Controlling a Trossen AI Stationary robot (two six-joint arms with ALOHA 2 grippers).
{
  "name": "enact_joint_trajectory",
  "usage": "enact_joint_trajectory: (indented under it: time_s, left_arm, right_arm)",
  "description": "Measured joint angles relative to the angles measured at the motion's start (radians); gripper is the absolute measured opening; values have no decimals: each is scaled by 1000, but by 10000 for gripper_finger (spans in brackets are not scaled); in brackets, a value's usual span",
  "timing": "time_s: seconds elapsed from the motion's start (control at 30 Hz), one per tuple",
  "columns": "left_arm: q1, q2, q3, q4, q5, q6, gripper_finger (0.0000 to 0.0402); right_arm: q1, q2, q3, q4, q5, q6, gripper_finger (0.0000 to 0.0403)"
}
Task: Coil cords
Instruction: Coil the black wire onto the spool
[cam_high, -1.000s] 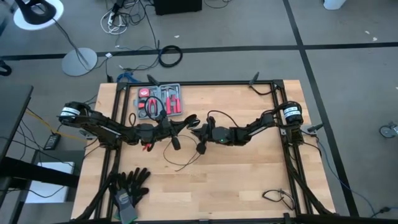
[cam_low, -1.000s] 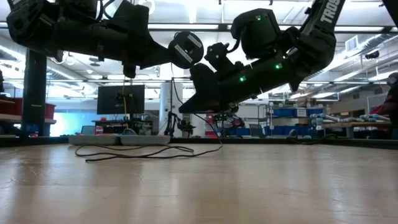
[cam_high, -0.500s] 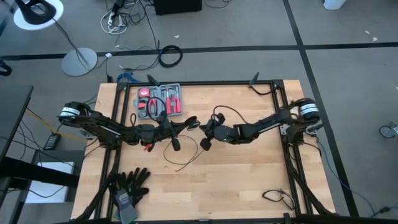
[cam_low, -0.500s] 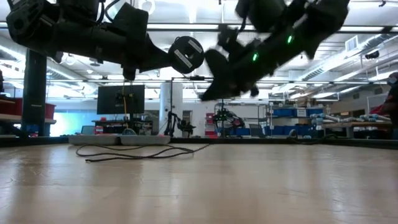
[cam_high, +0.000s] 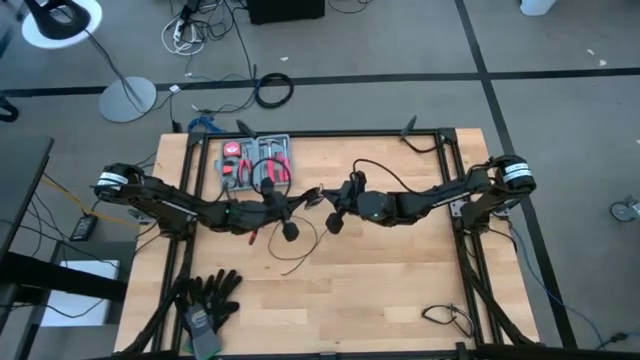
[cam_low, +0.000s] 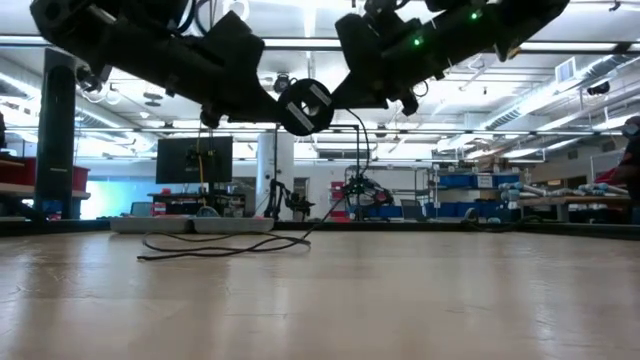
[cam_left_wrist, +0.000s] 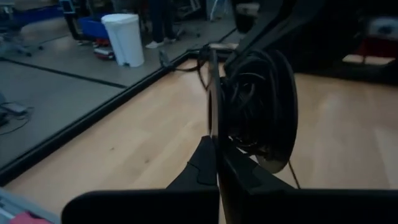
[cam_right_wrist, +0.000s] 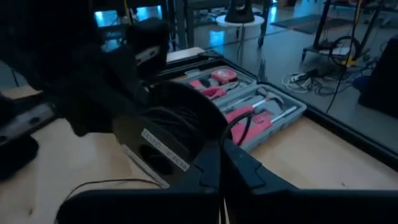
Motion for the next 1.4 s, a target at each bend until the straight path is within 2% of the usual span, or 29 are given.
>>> enact_joint_trajectory:
  time_s: [0.13, 0.3, 0.43, 0.6, 0.77, 1.0, 1.13, 1.23, 1.4]
  left_arm:
    - [-1, 0, 34, -83, -22, 3, 0]
    - [-1, 1, 50, -112, -82, 6, 0]
    - [1, 1, 58, -114, -126, 0, 0]
    - [-1, 1, 58, -119, -129, 0, 0]
    - [2, 1, 58, -106, -126, -5, 0]
    - [1, 1, 58, -64, -117, -11, 0]
    - [1, 1, 58, -68, -114, -30, 0]
    - [1, 1, 58, -62, -111, -30, 0]
    - [1, 1, 56, -46, -106, -31, 0]
  right_arm:
    - [10, 0, -1, 35, -4, -9, 0]
    - [12, 0, 0, 114, -84, -27, 3]
    - [15, -1, 2, 82, -82, -56, 3]
    - [14, -43, 0, 4, -47, -41, 2]
    - [14, -50, 1, 79, -121, -59, 1]
    - [-12, 29, 6, 175, -248, -36, 2]
    - [-15, 75, 69, 186, -288, -58, 8]
    - [-15, 113, 113, 183, -312, -107, 15]
    - [-16, 145, 139, 68, -334, -119, 31]
